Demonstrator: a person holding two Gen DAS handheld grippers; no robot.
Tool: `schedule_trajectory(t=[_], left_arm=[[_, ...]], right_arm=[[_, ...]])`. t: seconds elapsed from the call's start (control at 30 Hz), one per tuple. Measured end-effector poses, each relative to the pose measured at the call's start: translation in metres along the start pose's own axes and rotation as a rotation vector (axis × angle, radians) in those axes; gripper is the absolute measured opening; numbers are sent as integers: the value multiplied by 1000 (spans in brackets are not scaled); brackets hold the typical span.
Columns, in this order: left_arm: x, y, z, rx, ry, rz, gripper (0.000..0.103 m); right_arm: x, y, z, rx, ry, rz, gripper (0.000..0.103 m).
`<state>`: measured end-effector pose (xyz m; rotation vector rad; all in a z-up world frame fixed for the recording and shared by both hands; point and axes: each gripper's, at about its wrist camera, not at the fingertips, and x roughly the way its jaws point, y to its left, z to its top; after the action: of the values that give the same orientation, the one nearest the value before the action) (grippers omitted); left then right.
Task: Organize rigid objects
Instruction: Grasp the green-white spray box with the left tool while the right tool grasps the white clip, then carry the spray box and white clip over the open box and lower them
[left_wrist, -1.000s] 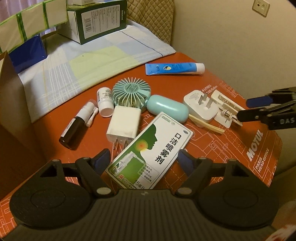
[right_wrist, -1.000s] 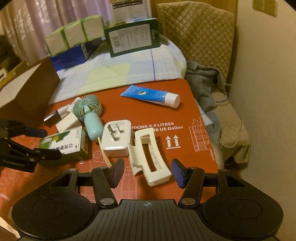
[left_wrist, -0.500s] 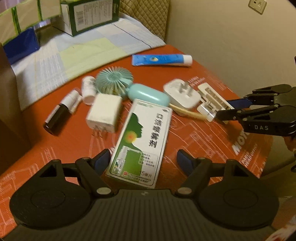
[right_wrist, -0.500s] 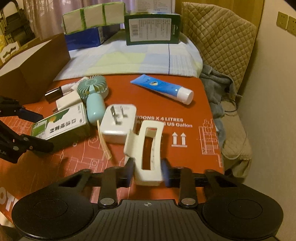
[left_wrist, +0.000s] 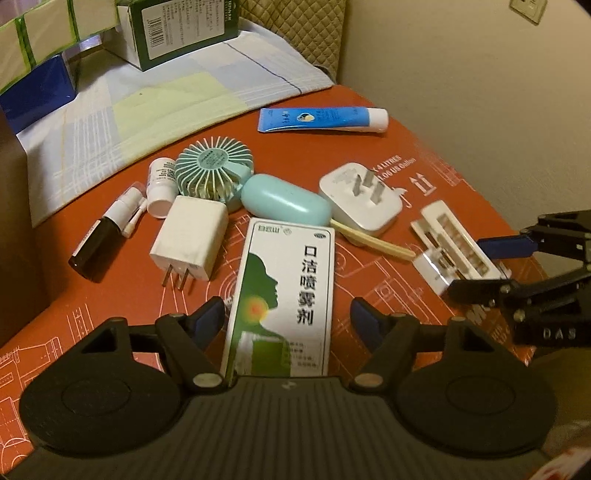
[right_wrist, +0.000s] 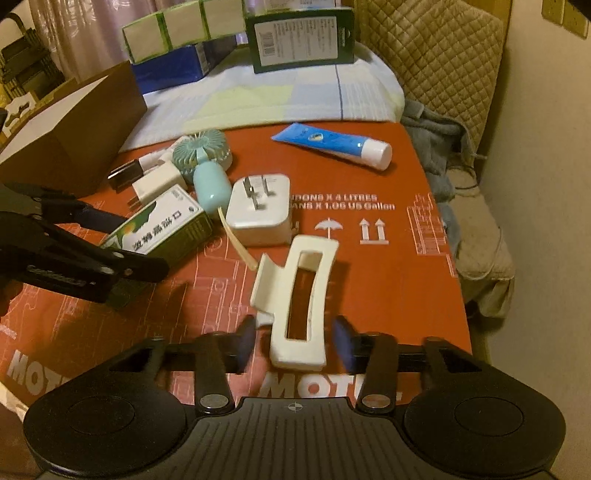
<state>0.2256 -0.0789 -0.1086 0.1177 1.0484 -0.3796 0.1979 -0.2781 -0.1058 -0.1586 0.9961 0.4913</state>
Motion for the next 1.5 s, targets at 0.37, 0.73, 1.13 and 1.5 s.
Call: schedule_trajectory(t=[0.37,0.73,1.13,1.5], left_arm=[[8,-2,0,-22,22,39,54],[-9,4,-10,-57,7,20,52],[-73,27,-9,-132,-98,33,52],[-146,77,-20,-266,-225,109,52]], right_arm=[[15,3,13,42,-16,-22,53],[9,2,10,60,-8,-19,38],[-30,24,33,38,-83,49,38],[-38,100,74,-87,-151,221,38]])
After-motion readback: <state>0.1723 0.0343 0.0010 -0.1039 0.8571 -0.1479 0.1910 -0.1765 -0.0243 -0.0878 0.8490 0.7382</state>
